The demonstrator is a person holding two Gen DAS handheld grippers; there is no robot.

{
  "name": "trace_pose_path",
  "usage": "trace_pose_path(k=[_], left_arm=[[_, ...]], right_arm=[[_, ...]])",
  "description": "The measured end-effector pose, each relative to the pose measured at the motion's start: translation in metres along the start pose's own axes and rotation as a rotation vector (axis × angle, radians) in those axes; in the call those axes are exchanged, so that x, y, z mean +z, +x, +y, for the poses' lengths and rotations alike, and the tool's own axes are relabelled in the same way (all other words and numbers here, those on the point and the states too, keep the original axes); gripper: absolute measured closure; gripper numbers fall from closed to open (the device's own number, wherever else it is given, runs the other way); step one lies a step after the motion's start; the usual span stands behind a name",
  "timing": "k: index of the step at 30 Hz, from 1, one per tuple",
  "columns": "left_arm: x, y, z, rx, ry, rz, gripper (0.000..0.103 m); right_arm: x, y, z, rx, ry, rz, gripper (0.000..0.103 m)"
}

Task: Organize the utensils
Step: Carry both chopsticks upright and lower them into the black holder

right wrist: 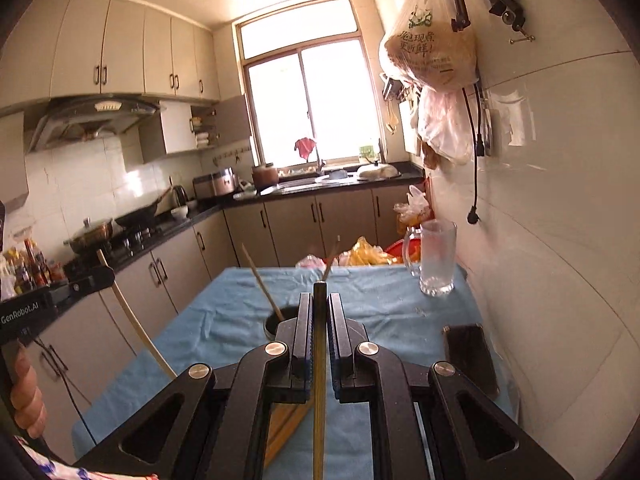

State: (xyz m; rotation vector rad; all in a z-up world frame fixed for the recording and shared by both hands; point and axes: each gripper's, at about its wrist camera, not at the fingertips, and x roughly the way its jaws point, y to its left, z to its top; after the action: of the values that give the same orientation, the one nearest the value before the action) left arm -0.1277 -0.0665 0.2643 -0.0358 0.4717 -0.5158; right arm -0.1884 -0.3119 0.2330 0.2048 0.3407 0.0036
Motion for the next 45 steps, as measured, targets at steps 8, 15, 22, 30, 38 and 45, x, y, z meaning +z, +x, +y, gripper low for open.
trace_pose_path(k=[8,15,22,30,38,45], left_arm=[[0.054,0.033,0.000,0.010,0.003,-0.035,0.098],[0.088,0.077,-0.006,0.025,0.016,-0.057,0.098],[0.094,0.131,-0.005,0.044,0.021,-0.021,0.098],[0.066,0.184,0.008,0.051,0.011,0.092,0.098],[0.053,0.206,0.019,0.065,0.002,0.135,0.098],[0.050,0.214,0.024,0.074,-0.012,0.144,0.098]], right_arm=[[0.053,0.036,-0.003,0.035,0.087,-0.125,0.096],[0.083,0.074,0.004,0.031,0.115,-0.214,0.096],[0.085,0.126,0.002,-0.014,0.121,-0.227,0.096],[0.056,0.178,-0.012,-0.041,0.134,-0.130,0.096],[0.057,0.186,-0.018,-0.028,0.145,-0.118,0.096],[0.084,0.159,-0.011,0.021,0.159,-0.201,0.096]])
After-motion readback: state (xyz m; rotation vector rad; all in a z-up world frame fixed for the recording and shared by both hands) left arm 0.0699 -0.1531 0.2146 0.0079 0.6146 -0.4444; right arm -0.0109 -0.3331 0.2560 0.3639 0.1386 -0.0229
